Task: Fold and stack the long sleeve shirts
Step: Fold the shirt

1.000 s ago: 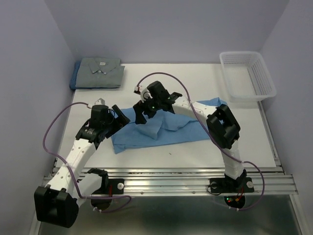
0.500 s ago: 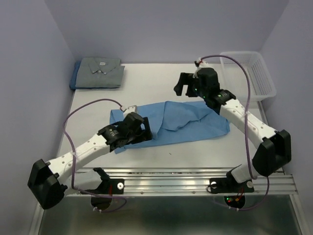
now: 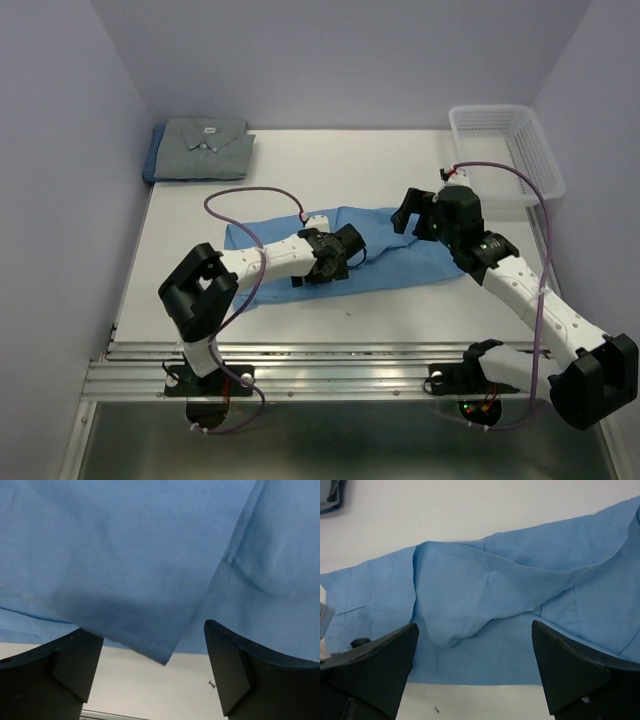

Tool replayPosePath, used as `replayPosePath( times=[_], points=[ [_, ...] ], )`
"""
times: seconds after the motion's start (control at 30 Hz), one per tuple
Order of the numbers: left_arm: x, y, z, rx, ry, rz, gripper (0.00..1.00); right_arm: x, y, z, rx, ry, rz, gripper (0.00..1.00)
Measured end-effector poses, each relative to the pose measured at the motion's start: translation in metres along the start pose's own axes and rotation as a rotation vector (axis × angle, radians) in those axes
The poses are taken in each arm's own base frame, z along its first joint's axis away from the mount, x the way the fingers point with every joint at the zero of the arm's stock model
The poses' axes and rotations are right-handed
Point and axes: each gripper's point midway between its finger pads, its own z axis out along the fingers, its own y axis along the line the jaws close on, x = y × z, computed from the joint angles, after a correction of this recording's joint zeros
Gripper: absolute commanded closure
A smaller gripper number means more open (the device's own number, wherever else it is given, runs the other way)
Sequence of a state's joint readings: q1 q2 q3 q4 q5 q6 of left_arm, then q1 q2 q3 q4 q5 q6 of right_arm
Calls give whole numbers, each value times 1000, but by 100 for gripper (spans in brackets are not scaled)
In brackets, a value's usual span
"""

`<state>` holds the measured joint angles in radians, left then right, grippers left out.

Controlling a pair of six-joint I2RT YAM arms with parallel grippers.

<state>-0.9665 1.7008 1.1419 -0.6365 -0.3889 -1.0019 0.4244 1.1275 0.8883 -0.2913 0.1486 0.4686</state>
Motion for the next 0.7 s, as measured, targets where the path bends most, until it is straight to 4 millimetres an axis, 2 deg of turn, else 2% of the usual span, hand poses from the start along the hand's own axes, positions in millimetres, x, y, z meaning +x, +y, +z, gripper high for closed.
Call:
replayPosePath(
  times=[0.03, 0.1, 0.13, 0.17, 0.2, 0.27, 0.37, 0.47, 0.57, 0.7],
  points=[
    [-9, -2, 3, -24, -19, -10, 17, -2, 0, -4, -5, -13, 2, 0],
    [-24, -4, 7, -52, -48, -29, 40, -8, 1, -11, -14, -37, 6, 0],
    [-33, -4, 10, -69, -61, -44, 61, -11, 2, -14, -17, -50, 7, 0],
    [-38, -3, 11, -81, -69, -47, 90, -13, 2, -16, -16, -57, 8, 0],
    [-44, -1, 12, -97, -75, -52, 100, -14, 1, -16, -13, -62, 8, 0],
    [-51, 5, 13, -127, -87, -62, 100, -13, -2, -16, 0, -65, 4, 0],
    [-51, 14, 7, -154, -74, -23, 100, -5, -9, -14, 22, -45, -11, 0],
    [-45, 8, -9, -70, -25, 45, 100, 6, -17, -6, 58, -12, -31, 0],
    [-44, -12, -52, 158, 27, 103, 100, 14, -23, 2, 87, 15, -51, 0],
    [-56, -49, -147, 593, 27, 129, 100, 16, -27, 3, 101, 20, -67, 0]
  ],
)
